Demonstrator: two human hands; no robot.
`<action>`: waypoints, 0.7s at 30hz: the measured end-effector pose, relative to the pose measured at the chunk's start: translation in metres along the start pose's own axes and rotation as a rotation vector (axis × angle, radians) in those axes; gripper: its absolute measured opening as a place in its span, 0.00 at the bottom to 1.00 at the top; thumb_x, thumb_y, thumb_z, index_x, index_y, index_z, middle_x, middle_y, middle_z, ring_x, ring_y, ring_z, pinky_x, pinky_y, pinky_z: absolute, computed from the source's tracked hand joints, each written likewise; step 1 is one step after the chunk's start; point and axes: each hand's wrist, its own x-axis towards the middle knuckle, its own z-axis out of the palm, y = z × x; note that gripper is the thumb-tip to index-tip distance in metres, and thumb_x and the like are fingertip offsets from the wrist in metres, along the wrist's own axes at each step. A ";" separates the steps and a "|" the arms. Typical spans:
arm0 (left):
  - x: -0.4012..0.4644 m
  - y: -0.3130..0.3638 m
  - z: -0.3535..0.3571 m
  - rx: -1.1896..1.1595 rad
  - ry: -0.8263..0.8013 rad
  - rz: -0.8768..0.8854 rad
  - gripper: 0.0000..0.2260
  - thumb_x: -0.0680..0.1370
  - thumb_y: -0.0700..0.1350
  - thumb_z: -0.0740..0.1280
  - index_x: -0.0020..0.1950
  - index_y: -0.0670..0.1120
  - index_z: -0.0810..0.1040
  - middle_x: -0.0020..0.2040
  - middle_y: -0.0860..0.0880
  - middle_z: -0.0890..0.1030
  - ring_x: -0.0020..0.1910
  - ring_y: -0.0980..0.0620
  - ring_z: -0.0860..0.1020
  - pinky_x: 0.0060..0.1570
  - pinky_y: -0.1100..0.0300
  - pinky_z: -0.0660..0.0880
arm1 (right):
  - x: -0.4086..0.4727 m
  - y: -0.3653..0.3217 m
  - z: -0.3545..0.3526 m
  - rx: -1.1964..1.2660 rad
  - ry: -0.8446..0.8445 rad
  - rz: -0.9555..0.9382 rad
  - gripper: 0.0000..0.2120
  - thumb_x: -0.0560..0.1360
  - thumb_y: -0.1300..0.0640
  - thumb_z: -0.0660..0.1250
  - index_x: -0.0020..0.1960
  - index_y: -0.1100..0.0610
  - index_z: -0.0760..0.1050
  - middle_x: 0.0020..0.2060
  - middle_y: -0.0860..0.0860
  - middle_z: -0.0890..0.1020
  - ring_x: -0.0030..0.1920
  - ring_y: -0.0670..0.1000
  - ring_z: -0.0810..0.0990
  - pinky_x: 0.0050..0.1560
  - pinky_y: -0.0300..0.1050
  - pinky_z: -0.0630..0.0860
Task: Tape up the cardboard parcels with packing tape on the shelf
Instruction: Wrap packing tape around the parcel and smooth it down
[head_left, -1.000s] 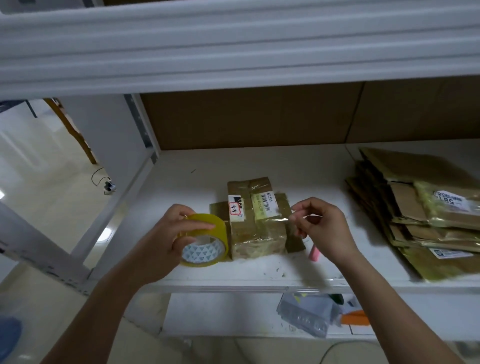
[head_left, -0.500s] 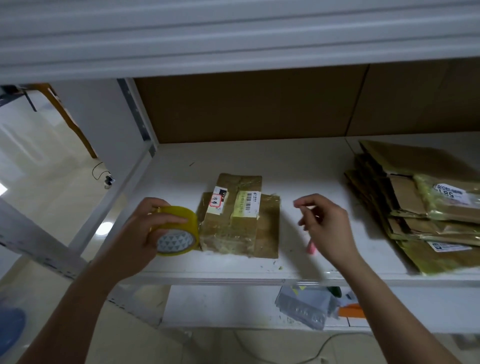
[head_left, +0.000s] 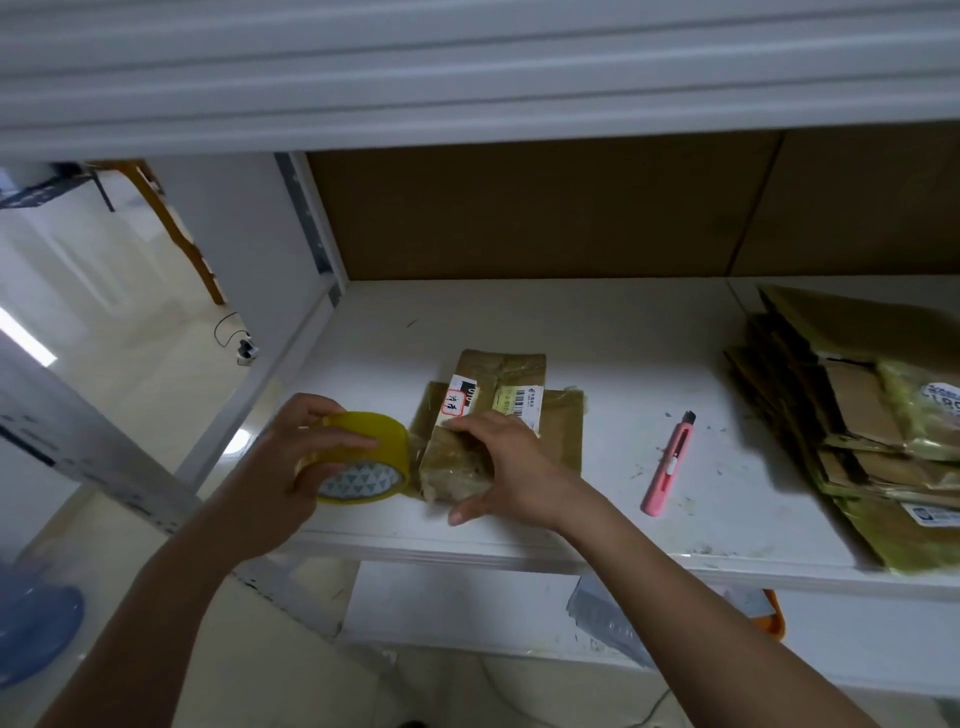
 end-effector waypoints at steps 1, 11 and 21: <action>-0.002 0.001 -0.002 -0.002 0.002 -0.003 0.24 0.72 0.32 0.64 0.60 0.58 0.76 0.57 0.54 0.69 0.60 0.64 0.68 0.53 0.69 0.72 | 0.001 0.001 0.001 -0.015 0.000 -0.005 0.46 0.61 0.47 0.82 0.74 0.51 0.65 0.69 0.47 0.70 0.67 0.50 0.65 0.61 0.37 0.60; -0.003 0.014 -0.033 -0.015 0.022 0.032 0.32 0.71 0.21 0.67 0.60 0.56 0.78 0.60 0.48 0.72 0.62 0.53 0.72 0.57 0.70 0.73 | 0.002 -0.006 -0.009 0.129 -0.128 0.054 0.22 0.72 0.35 0.66 0.64 0.41 0.76 0.66 0.41 0.67 0.69 0.43 0.61 0.67 0.40 0.60; 0.003 0.022 -0.025 -0.027 0.050 0.039 0.22 0.73 0.35 0.63 0.60 0.57 0.77 0.61 0.53 0.71 0.63 0.61 0.70 0.56 0.74 0.72 | -0.009 0.029 -0.034 0.359 -0.068 0.048 0.06 0.78 0.56 0.68 0.50 0.53 0.84 0.65 0.39 0.75 0.64 0.38 0.73 0.67 0.40 0.70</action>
